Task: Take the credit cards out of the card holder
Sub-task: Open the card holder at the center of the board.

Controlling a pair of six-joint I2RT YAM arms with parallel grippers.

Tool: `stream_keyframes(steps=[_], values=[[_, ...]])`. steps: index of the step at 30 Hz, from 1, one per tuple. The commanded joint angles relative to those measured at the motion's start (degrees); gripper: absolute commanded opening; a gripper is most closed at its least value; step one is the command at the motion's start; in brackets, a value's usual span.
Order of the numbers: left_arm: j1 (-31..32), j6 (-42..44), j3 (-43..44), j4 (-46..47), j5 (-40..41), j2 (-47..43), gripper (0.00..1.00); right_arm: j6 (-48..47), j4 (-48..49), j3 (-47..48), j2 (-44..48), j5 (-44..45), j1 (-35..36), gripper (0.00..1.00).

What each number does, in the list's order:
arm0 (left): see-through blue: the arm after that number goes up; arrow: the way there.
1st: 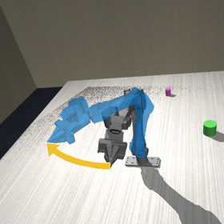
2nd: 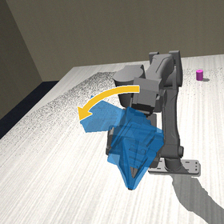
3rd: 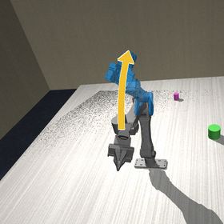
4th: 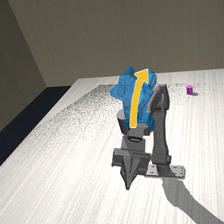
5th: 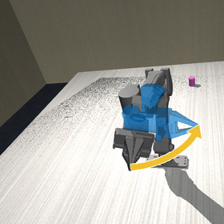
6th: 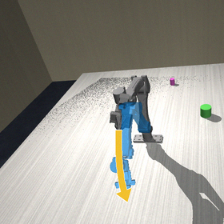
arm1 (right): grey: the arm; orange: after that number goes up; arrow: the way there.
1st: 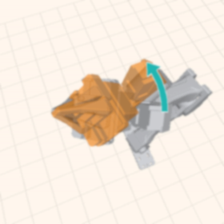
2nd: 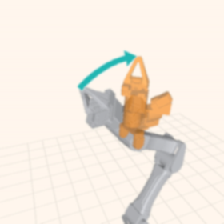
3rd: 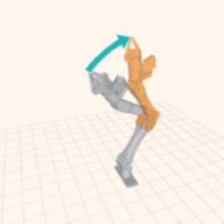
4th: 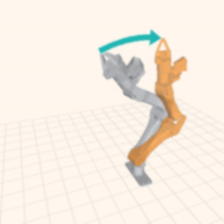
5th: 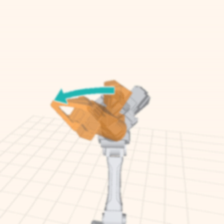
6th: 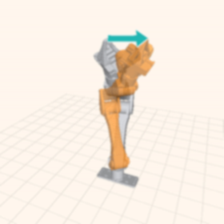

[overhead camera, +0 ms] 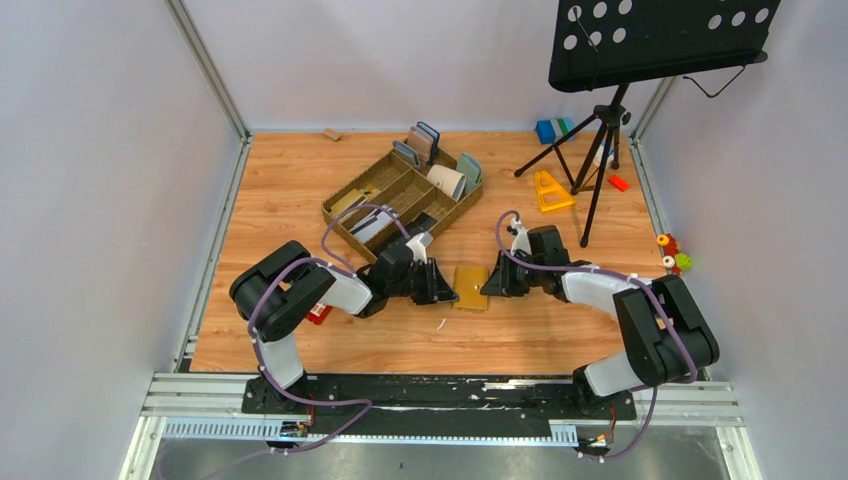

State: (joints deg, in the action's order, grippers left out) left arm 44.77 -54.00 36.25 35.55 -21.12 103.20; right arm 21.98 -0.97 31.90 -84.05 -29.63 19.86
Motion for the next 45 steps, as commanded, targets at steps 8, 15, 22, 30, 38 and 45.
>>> stream_keyframes(steps=[8, 15, 22, 30, 38, 45], values=[[0.8, -1.3, -2.2, 8.7, -3.6, -3.0, 0.00, -0.9, -2.5, -0.5, 3.4, -0.9, 2.7, 0.38], [2.0, 2.0, -2.4, -1.2, 1.6, -8.2, 0.00, 0.7, -9.3, 3.5, 8.0, 12.5, 9.1, 0.61], [3.5, 5.3, -1.6, -7.2, 6.3, -12.1, 0.00, 2.7, -14.0, 8.0, 4.5, 25.5, 15.3, 0.61], [4.9, 8.7, -0.5, -17.0, 14.1, -17.3, 0.00, 2.7, -18.0, 9.9, 1.1, 33.8, 15.6, 0.33], [4.9, 9.8, -0.5, -22.0, 17.5, -20.3, 0.00, 1.6, -21.8, 8.8, 6.1, 41.5, 15.8, 0.36], [4.9, 8.9, -0.9, -21.1, 16.0, -20.7, 0.00, 1.0, -14.4, 5.6, 10.4, 32.2, 15.7, 0.53]])
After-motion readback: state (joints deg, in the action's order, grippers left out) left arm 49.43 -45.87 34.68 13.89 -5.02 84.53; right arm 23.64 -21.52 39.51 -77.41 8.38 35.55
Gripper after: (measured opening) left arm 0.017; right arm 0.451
